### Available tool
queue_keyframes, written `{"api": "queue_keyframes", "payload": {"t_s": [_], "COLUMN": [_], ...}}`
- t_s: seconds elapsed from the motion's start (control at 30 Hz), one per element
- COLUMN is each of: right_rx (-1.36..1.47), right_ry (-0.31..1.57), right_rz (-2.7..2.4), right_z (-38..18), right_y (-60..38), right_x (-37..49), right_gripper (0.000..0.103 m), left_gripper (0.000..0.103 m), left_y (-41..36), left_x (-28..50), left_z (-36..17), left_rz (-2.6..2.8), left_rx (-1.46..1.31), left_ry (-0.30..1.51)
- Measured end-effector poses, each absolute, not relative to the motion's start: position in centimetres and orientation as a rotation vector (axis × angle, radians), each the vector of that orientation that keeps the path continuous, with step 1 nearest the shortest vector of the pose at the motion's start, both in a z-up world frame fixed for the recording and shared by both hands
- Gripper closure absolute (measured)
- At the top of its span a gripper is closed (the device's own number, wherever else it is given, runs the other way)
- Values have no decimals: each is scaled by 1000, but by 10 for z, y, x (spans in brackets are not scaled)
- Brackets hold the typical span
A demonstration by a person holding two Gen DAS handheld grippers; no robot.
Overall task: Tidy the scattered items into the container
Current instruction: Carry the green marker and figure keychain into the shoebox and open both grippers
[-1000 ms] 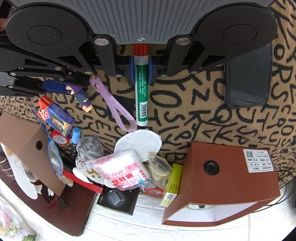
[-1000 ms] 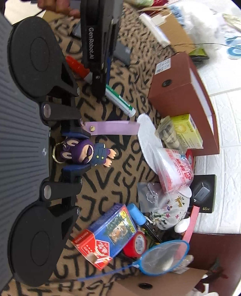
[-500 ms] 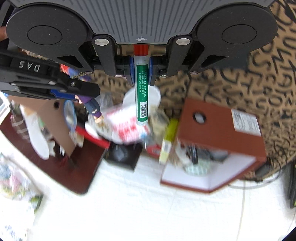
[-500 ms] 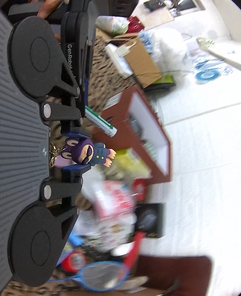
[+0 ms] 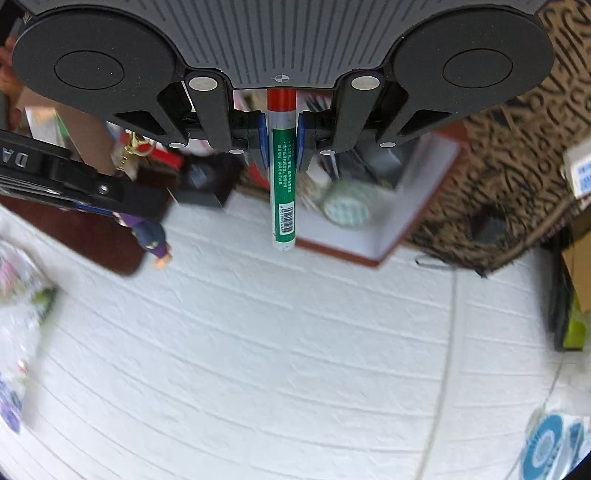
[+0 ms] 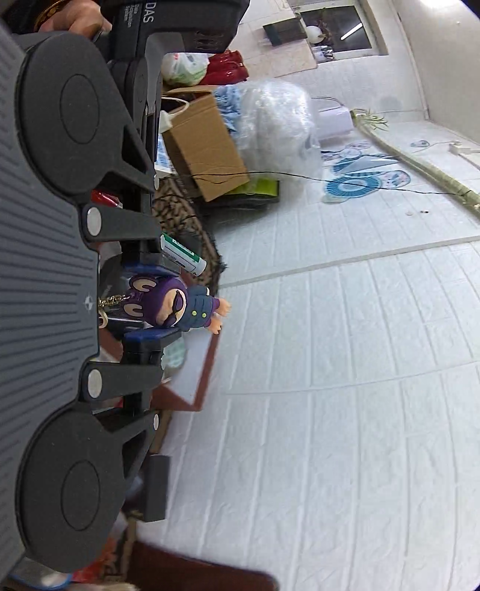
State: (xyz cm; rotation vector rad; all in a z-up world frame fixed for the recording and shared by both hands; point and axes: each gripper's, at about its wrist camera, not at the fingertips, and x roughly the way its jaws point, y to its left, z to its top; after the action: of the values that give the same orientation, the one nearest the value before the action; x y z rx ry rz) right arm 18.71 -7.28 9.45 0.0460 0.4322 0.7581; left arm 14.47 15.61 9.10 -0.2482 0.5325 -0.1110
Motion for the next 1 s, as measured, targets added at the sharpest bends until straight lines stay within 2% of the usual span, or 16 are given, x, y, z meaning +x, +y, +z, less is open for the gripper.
{"api": "queue_keyframes", "payload": {"t_s": [0.27,0.7,1.0], "right_rx": [24,26,30], "right_ry": [431,537,667], "right_rz": [792,796,723], "right_z": [100,64,18], "right_y": [-22,11,11], "right_x": [220,259,288], "right_gripper": [71,71,70], "left_gripper": [91,91,90], "left_y": [184,205,208], "left_x": [197,237,255], "left_z": [96,56,30], "left_rz": [-55,-46,-54], "left_rx": [-240,-247,-253], "left_ry": [548,622,685]}}
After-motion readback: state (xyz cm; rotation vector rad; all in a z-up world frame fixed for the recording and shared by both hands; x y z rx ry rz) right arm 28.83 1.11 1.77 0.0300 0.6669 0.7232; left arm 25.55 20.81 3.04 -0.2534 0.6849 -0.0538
